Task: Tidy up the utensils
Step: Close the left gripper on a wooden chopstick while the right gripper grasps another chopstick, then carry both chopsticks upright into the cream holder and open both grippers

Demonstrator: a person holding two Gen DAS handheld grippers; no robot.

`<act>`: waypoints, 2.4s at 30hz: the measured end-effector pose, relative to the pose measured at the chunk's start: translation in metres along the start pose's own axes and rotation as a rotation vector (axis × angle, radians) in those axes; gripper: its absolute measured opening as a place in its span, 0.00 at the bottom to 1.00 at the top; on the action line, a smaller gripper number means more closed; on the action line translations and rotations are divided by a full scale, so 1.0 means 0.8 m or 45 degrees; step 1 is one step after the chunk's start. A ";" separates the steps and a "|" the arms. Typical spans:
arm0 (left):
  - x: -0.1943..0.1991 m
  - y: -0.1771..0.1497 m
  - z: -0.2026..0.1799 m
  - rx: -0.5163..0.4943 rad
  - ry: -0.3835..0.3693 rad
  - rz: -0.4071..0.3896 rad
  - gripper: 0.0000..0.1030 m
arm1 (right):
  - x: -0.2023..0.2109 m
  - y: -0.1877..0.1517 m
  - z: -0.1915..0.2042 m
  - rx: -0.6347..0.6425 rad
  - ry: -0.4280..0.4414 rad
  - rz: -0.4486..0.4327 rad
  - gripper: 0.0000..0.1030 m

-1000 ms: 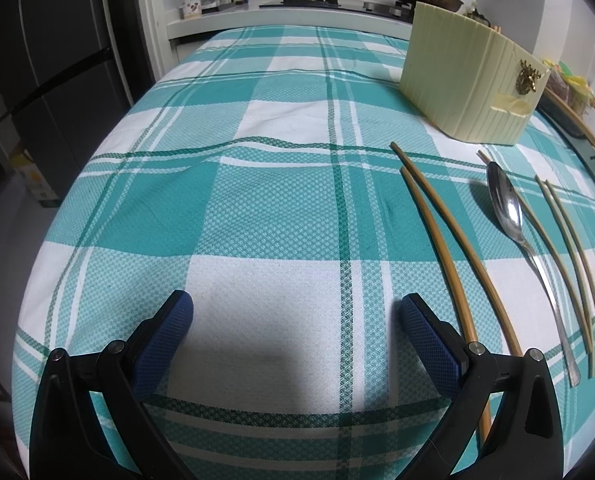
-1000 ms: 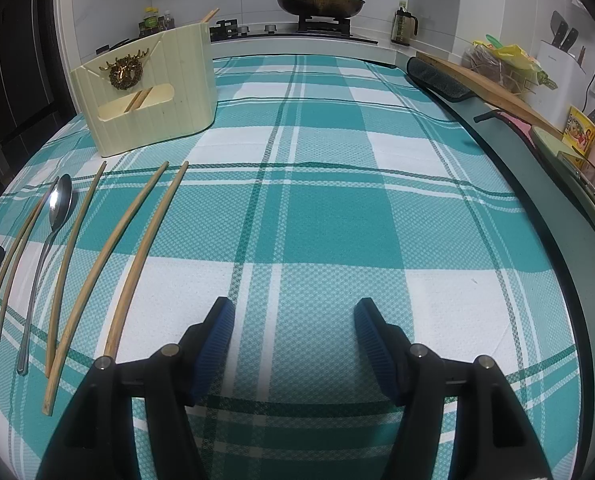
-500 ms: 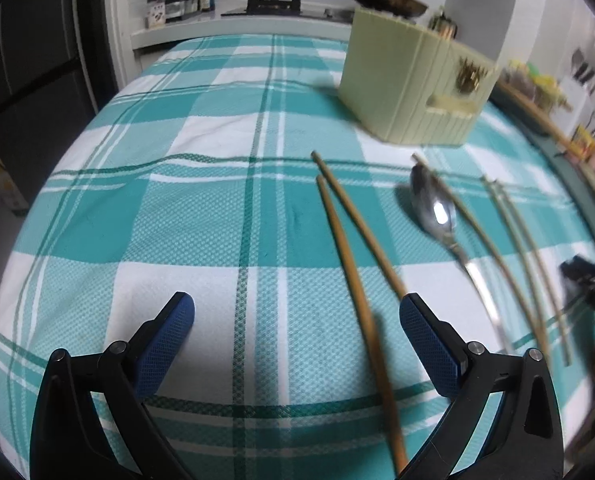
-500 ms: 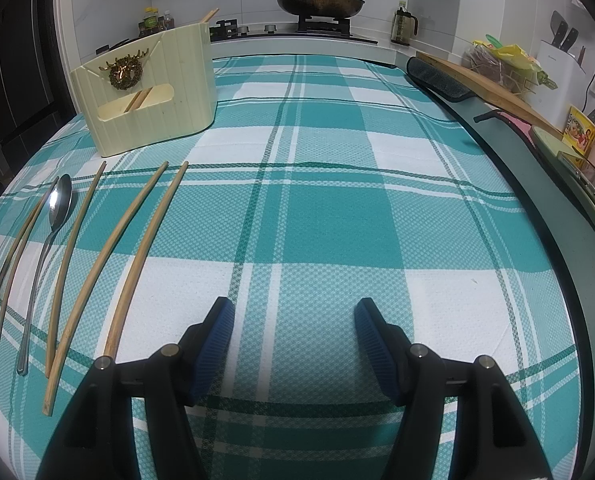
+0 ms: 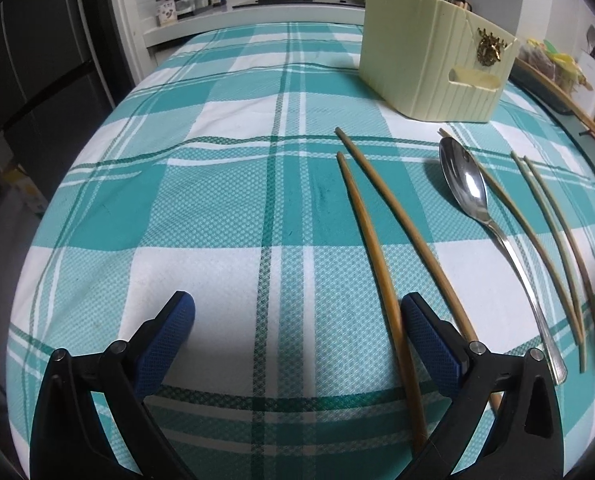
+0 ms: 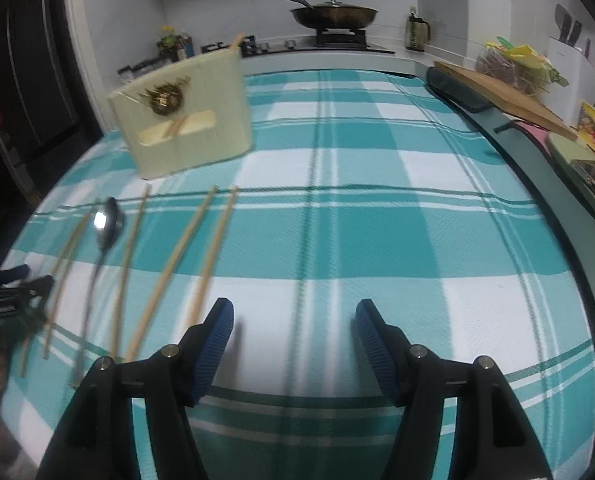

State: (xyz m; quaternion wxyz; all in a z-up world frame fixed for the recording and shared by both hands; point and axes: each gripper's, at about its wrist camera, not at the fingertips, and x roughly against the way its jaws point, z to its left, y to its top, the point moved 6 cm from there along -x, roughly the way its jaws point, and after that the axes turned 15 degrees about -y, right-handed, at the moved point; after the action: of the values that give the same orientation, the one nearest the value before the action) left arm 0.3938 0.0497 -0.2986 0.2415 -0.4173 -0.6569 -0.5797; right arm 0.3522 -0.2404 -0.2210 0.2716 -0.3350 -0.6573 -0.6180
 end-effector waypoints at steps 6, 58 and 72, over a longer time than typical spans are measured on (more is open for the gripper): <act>0.010 -0.013 -0.007 -0.050 0.009 0.020 1.00 | -0.028 -0.016 0.068 0.231 -0.029 0.098 0.25; 0.101 0.095 -0.029 -0.299 -0.310 -0.060 0.04 | 0.037 0.131 -0.005 0.098 0.174 -0.024 0.06; 0.225 0.109 -0.049 -0.257 -0.470 -0.399 0.04 | 0.188 0.141 -0.009 0.088 0.227 -0.380 0.06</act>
State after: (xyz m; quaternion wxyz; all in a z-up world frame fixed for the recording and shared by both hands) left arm 0.3635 0.0580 -0.0974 -0.0178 -0.4312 -0.6853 -0.5866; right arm 0.3448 -0.2304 -0.0331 0.2454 -0.1679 -0.6939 -0.6558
